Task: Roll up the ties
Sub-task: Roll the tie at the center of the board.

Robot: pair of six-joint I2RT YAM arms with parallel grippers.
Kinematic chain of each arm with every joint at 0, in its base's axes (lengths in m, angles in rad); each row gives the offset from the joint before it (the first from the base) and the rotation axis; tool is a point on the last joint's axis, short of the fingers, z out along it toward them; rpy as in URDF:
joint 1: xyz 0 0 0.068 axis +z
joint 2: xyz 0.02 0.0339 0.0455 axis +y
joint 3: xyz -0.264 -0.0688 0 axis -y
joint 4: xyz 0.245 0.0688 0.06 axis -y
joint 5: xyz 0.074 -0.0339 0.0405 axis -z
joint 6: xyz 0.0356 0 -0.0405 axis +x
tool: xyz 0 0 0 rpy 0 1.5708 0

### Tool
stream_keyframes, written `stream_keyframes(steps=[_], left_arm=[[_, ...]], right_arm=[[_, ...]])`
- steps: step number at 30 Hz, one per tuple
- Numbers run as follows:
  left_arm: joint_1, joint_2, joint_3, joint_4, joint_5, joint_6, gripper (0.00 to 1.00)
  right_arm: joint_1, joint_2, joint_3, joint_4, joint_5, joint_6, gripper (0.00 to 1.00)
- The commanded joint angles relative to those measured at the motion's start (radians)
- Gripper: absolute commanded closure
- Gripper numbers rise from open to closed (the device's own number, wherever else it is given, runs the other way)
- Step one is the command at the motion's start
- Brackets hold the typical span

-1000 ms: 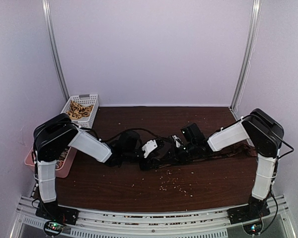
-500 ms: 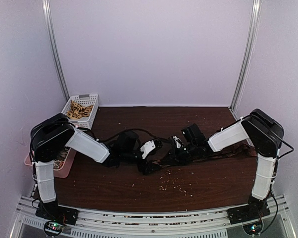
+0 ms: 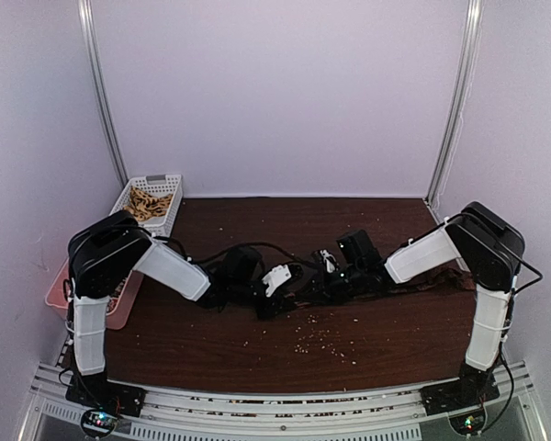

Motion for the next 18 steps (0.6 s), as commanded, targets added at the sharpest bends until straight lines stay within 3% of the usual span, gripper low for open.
stream_keyframes(steps=[1,10,16,18], left_arm=[[0.031,-0.057,-0.078,-0.058,0.024,0.050,0.76],[0.043,-0.067,-0.060,-0.133,0.058,0.121,0.81],[0.043,-0.075,-0.077,-0.108,0.049,0.113,0.77],[0.043,-0.088,-0.099,-0.083,0.043,0.103,0.72]], right_arm=[[0.023,-0.014,-0.011,0.061,-0.008,0.040,1.00],[0.028,0.007,0.042,-0.013,-0.010,-0.004,0.82],[0.027,-0.005,0.058,-0.077,0.004,-0.053,1.00],[0.027,-0.004,0.063,-0.113,0.019,-0.083,1.00]])
